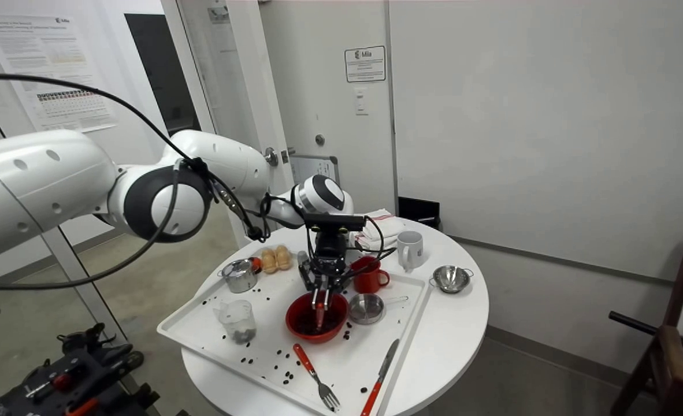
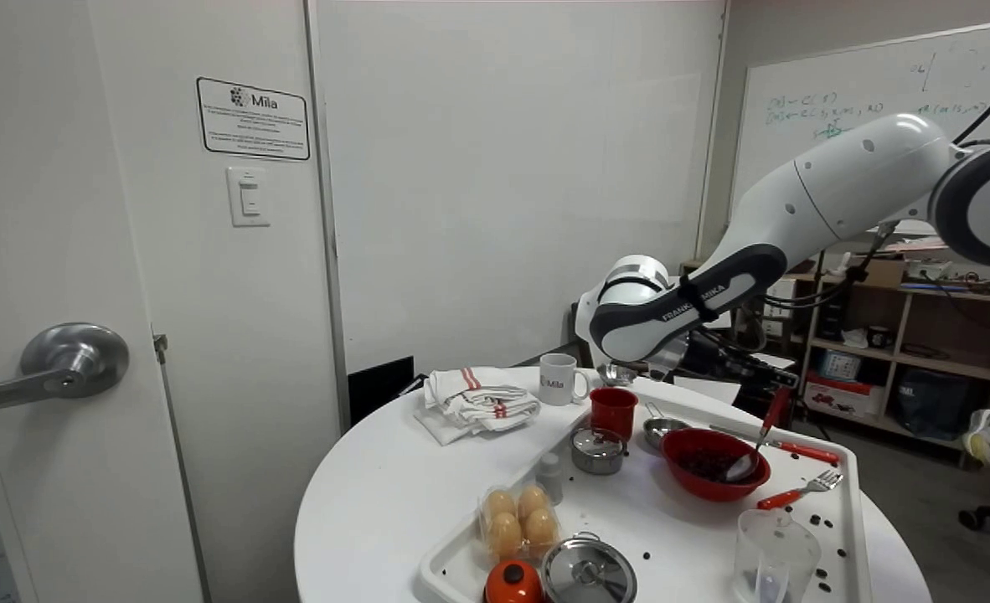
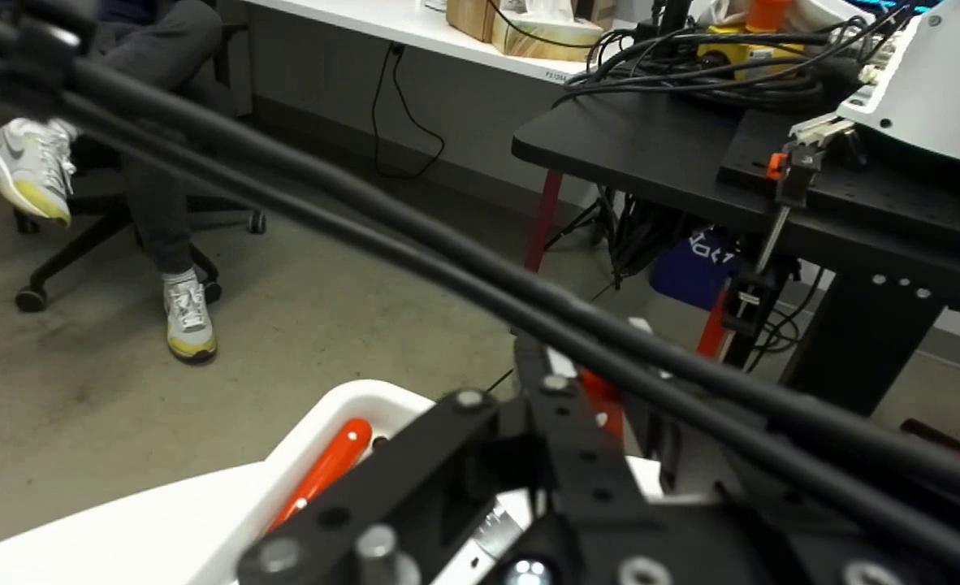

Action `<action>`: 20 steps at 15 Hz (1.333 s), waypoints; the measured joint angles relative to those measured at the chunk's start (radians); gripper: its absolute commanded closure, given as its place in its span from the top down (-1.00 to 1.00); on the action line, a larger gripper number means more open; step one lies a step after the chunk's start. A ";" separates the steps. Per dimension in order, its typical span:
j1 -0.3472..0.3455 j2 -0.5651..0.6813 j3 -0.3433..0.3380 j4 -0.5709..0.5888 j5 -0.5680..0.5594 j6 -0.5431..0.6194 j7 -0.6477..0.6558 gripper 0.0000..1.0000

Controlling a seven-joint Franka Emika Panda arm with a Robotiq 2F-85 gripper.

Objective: Take the spoon and use it to stir the contents in the orange bowl then place the spoon on the table

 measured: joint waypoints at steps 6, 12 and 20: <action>0.014 0.001 -0.012 0.003 -0.007 -0.002 0.057 -0.85; 0.117 0.006 -0.059 0.039 -0.056 0.001 0.075 -0.85; 0.197 0.030 -0.059 0.056 -0.098 0.081 0.066 -0.85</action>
